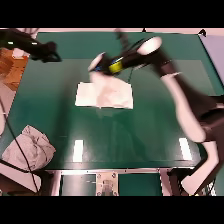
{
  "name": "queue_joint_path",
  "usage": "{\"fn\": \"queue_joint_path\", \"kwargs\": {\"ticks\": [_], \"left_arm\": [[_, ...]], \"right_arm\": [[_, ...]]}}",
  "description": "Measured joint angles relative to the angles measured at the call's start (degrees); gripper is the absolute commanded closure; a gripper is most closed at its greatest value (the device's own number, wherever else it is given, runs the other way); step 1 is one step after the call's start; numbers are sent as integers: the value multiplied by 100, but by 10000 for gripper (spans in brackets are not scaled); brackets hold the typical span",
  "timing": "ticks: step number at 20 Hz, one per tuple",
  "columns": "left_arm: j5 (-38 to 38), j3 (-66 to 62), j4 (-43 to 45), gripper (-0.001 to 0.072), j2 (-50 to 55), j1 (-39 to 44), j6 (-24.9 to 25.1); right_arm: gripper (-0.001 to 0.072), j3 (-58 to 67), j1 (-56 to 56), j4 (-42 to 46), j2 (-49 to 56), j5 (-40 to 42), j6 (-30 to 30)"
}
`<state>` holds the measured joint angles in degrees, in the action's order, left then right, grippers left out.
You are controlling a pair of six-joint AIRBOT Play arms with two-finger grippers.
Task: Fold the shirts.
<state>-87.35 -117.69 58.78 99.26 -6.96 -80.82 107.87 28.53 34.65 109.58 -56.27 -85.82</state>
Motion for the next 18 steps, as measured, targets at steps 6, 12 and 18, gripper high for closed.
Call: {"fn": "queue_joint_path", "kwargs": {"ticks": [6, 12, 18], "left_arm": [[-308, 9, 227, 684, -151, -645, 289], [-315, 166, 354, 684, -179, -758, 446], [-315, 212, 413, 684, -179, -774, 472]], "right_arm": [[329, 94, 199, 264, 518, 669, 186], [117, -323, -1871, 1296, -68, -1283, -133], [117, -1851, -2444, 1189, -149, -1440, -136]]}}
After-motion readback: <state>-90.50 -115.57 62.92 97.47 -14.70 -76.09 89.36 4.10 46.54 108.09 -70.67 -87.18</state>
